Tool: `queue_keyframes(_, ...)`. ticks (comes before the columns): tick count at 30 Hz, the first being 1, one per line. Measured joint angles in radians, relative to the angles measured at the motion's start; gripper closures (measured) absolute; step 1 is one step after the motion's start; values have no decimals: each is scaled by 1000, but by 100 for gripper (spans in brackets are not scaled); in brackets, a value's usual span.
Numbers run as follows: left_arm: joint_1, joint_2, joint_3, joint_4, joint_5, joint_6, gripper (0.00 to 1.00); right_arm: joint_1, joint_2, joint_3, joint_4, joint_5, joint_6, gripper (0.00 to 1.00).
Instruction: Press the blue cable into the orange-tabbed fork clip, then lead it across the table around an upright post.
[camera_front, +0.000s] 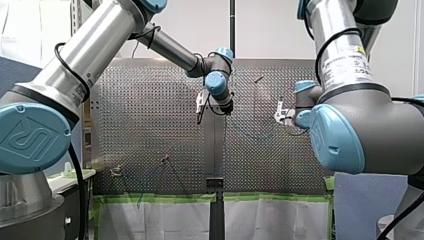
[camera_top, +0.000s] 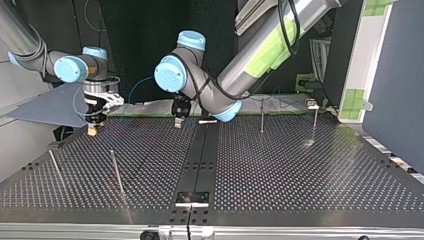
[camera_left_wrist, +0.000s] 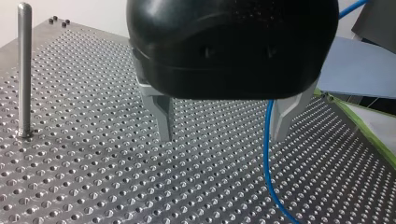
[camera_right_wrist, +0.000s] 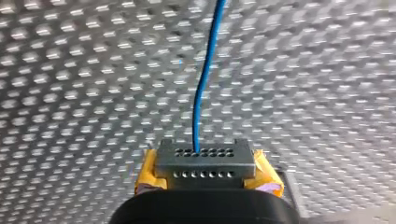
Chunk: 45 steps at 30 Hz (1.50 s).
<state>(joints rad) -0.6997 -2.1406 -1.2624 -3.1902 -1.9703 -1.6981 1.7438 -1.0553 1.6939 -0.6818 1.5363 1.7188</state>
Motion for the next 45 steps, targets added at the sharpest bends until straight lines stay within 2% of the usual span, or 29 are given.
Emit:
queue_keyframes(8,1,0,-1,1,1,-2,0,-1,-85,-8,66,5,23,100)
queue_keyframes(16,0,0,0,-1,2,-3,0,-6,-170,-9,147,7,76,100)
queue_keyframes(25,0,0,-1,-7,3,-3,0,-14,-260,-17,207,4,96,100)
queue_keyframes(35,0,0,0,-29,9,0,0,-23,-275,-21,220,-4,97,100)
queue_keyframes(45,0,0,0,-34,30,-1,0,-25,-284,-50,218,-40,79,100)
